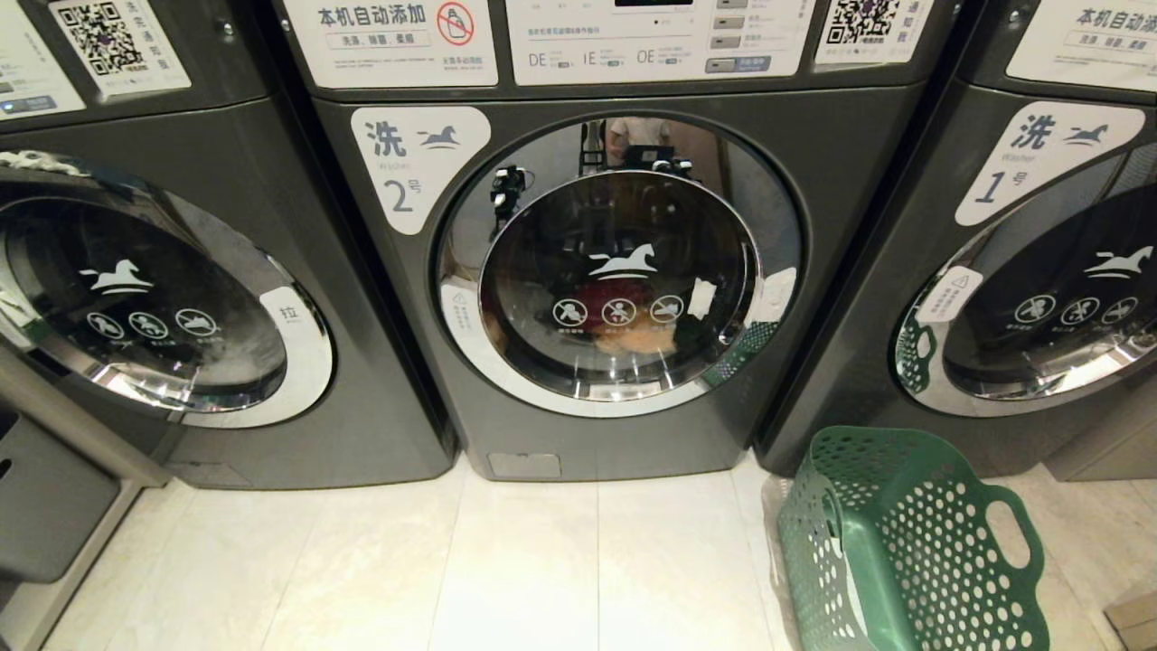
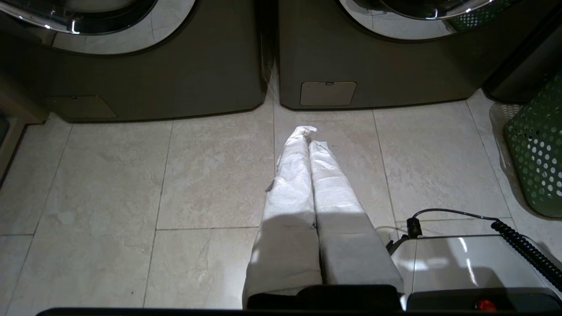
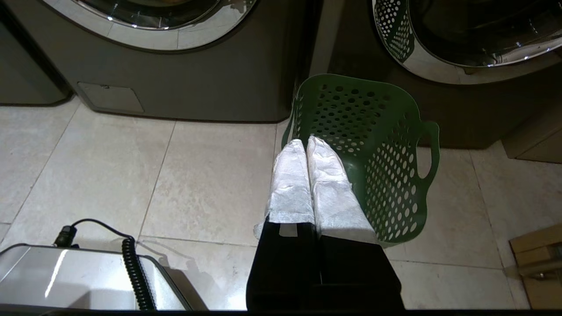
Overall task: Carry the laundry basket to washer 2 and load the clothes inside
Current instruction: Press the washing machine switch
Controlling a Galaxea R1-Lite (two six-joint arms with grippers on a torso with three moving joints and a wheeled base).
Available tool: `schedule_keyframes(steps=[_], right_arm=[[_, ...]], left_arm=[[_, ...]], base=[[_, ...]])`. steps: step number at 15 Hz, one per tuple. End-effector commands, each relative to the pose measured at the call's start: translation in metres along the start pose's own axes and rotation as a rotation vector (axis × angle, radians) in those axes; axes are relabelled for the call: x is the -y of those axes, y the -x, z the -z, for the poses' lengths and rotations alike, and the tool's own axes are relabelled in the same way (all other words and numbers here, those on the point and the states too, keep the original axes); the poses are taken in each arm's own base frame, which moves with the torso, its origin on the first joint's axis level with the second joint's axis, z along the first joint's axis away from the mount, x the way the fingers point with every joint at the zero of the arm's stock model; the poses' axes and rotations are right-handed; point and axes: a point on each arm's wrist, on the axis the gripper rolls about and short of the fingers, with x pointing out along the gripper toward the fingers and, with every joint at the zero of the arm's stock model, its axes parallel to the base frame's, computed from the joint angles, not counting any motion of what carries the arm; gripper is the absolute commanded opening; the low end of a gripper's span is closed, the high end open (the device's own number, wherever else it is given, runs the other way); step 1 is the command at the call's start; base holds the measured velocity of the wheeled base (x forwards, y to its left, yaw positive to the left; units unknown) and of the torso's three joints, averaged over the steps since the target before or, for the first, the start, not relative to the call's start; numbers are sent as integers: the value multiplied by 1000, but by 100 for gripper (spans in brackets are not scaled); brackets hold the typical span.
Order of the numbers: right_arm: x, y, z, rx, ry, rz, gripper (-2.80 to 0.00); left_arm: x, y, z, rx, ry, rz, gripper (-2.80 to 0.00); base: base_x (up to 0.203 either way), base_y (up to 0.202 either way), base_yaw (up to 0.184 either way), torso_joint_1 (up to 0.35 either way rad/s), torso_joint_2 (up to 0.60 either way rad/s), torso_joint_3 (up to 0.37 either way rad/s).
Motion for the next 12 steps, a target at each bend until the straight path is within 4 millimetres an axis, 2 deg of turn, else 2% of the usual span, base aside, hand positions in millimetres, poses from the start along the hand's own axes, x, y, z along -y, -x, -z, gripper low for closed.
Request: schedule_keyframes(steps=[1,4,5,7,8,10,12], right_arm=[[0,0,0,-3,1,-2,-280],[0,2,-6,23,37,-15,-280],[1,7,-20,71,47,-19,-280],[4,16,-68,147,62,-47,-280],[6,13,-93,143,63,-59,-280],[11,-18,-155,103,59,-87,-280],[16,-71,-209,94,59,-135,-280]], left_arm=[[0,0,0,-3,0,1,-280],[0,0,0,-3,0,1,-280],[0,0,0,-4,-1,1,-280],[0,0,0,-5,-4,-1,-280],[0,0,0,-4,-4,1,-280],[0,0,0,-4,1,1,-280],[0,0,0,-3,2,1,-280]], base=[[194,0,-2,7,12,2],[134,0,0,9,-3,4],[0,0,0,0,0,0],[0,0,0,0,0,0],[0,0,0,0,0,0],[0,0,0,0,0,0],[0,0,0,0,0,0]])
